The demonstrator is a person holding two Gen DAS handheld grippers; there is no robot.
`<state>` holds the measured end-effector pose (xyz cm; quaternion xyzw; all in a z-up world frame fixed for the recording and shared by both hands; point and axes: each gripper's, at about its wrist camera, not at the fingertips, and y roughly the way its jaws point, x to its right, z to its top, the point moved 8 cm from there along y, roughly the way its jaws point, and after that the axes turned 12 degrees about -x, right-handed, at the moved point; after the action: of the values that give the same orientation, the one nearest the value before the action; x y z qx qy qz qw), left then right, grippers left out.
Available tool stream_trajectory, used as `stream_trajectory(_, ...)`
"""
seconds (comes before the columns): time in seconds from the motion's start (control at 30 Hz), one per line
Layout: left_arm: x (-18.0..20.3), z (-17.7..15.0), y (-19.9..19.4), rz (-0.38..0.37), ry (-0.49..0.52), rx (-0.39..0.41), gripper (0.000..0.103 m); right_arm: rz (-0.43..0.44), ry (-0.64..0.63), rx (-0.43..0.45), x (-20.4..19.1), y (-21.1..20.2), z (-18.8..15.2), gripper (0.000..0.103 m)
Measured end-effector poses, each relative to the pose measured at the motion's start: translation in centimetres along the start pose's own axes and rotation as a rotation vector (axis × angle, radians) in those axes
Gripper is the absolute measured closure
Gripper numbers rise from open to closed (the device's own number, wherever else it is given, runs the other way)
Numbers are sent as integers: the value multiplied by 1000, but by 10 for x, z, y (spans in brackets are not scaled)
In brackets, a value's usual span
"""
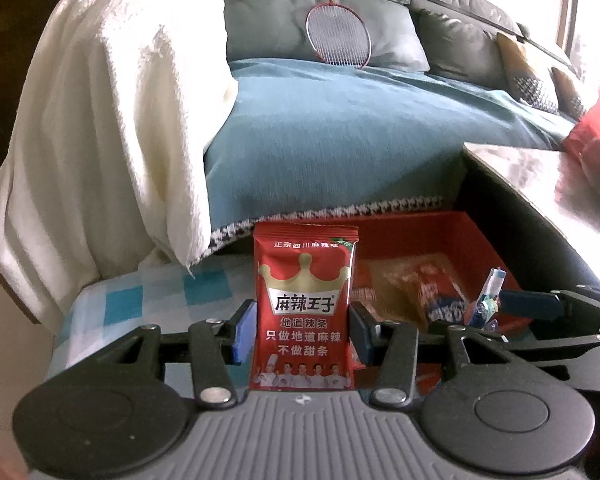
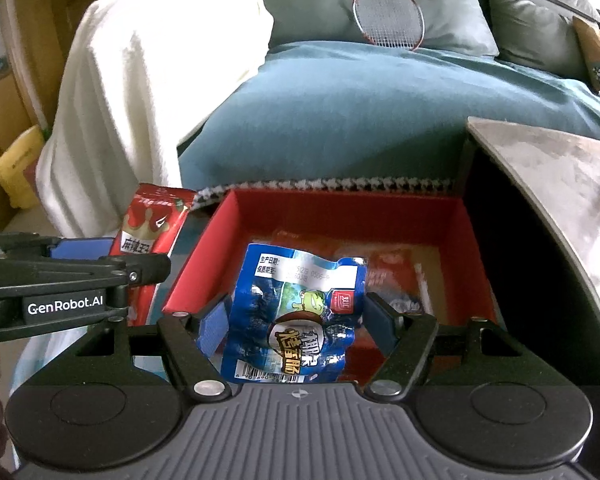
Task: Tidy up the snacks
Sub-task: 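Lift both packets and carry them over the red box, then lower both packets into the red box and open both grippers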
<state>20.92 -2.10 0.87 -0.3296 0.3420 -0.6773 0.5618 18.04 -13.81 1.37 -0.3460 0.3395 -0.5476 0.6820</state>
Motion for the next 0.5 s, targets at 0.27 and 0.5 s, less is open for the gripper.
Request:
stream_trajectory(0.27, 4, 22, 17, 14, -5, 13, 60, -14, 14, 5, 13, 14, 21, 26)
stream_trajectory(0.5, 10, 33, 40, 33, 2, -2, 61, -38, 19, -14, 26, 33, 34, 26)
